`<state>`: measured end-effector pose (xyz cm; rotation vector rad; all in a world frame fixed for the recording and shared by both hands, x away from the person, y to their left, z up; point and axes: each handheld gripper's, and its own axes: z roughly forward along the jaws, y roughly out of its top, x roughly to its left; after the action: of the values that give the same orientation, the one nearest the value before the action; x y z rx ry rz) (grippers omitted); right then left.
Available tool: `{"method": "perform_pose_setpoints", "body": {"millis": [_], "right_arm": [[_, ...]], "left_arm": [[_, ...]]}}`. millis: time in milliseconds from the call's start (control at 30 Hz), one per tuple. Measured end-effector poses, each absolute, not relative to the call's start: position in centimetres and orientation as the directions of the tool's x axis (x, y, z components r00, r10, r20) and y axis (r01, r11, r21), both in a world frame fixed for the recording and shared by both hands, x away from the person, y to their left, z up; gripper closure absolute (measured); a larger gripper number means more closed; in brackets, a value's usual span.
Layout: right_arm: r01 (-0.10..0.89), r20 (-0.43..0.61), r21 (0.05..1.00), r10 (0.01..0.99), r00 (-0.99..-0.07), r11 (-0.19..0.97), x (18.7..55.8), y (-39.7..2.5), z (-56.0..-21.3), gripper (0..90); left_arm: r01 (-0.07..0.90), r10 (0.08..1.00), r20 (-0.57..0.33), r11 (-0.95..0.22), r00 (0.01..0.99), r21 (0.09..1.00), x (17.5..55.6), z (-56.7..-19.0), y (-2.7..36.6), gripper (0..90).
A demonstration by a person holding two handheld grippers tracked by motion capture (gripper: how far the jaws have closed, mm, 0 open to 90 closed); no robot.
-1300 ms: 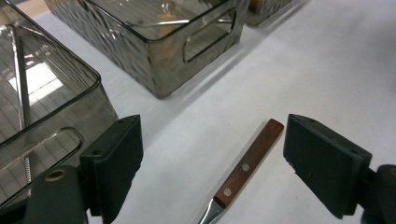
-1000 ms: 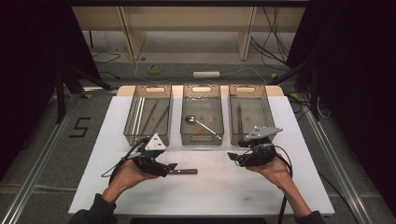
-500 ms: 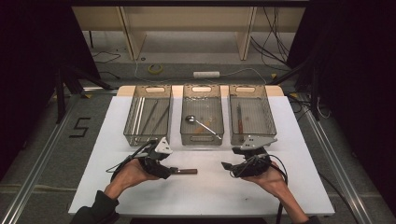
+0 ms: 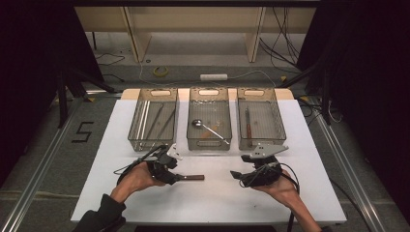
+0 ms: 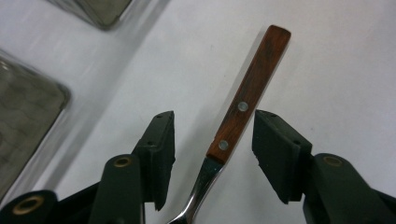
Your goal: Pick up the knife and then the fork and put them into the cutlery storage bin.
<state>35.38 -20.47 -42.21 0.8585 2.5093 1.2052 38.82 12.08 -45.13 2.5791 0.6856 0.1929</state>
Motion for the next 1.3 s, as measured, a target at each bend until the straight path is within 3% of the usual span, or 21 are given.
{"method": "perform_pose_setpoints", "body": {"millis": [467, 1100, 1300], "right_arm": [[0.406, 0.045, 0.766, 0.589, -0.807, 0.498, 35.4, -20.4, -42.4, 31.6], [0.399, 0.057, 0.771, 0.571, -0.819, 0.495, 35.3, -20.4, -42.2, 28.9], [0.398, 0.054, 0.772, 0.572, -0.818, 0.496, 35.3, -20.4, -42.2, 28.9]], "left_arm": [[0.405, 0.441, 0.013, -0.834, 0.897, 0.375, 39.0, -46.0, 11.7, 61.2], [0.378, 0.399, 0.010, -0.876, 0.917, 0.298, 39.4, -46.3, 10.8, 68.9], [0.361, 0.382, 0.014, -0.884, 0.924, 0.298, 39.1, -46.3, 10.7, 76.1]]}}
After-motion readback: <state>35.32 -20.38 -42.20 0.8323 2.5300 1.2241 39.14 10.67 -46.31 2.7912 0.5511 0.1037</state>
